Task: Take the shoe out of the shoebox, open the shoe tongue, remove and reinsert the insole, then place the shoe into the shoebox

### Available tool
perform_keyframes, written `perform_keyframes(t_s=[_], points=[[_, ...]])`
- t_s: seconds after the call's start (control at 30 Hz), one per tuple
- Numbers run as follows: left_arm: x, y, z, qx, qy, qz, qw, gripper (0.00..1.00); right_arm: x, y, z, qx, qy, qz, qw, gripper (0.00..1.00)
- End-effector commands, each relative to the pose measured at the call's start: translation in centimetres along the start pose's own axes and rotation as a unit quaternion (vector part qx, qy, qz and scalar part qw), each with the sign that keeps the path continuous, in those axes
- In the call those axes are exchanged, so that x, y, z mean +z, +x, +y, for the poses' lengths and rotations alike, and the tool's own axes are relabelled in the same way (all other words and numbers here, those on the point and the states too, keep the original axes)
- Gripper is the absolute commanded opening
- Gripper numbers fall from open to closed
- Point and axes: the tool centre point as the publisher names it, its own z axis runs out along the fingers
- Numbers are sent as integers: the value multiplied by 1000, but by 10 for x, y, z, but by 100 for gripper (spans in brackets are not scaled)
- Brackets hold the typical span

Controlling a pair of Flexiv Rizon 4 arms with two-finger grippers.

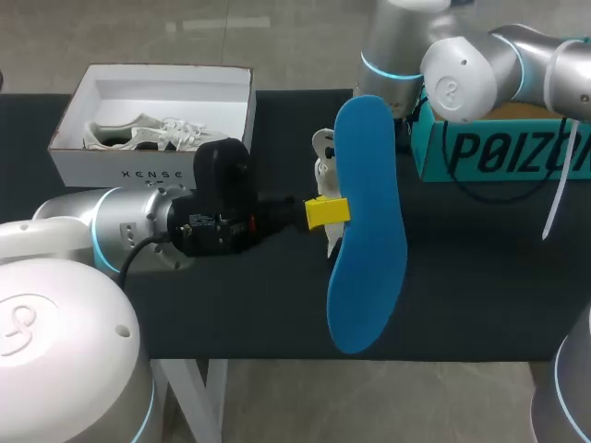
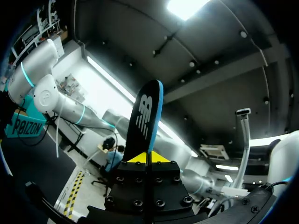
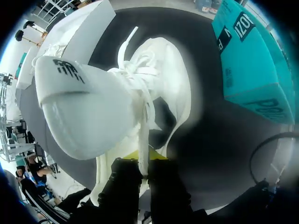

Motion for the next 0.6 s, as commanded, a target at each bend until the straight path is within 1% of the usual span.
perform_keyframes(t_s=[0.03, 0.2, 0.3, 0.33, 0.37, 0.43, 0.47, 0.5, 0.53, 0.6], points=[[1, -1, 0, 0, 1, 1, 1000, 0, 4, -1, 4, -8, 5, 3, 1000, 0], [1, -1, 0, 0, 1, 1, 1000, 0, 18, -5, 5, -9, 11, 5, 1000, 0], [1, -1, 0, 0, 1, 1, 1000, 0, 31, -8, 4, 3, 24, 5, 1000, 0], [1, -1, 0, 0, 1, 1, 1000, 0, 31, -8, 3, 5, 26, 14, 1000, 44], [1, -1, 0, 0, 1, 1, 1000, 0, 29, -8, 2, 6, 28, 18, 999, 100], [1, -1, 0, 0, 1, 1, 1000, 0, 19, -7, -1, -4, 26, 13, 1000, 100], [1, -1, 0, 0, 1, 1, 1000, 0, 12, -7, -2, -10, 20, 21, 1000, 100], [1, -1, 0, 0, 1, 1, 1000, 0, 5, -7, -3, -17, 6, 33, 999, 100], [1, -1, 0, 0, 1, 1, 1000, 0, -2, -8, -4, -27, -7, 51, 998, 100], [1, -1, 0, 0, 1, 1, 1000, 0, -18, -11, -7, -37, -39, 117, 992, 100]])
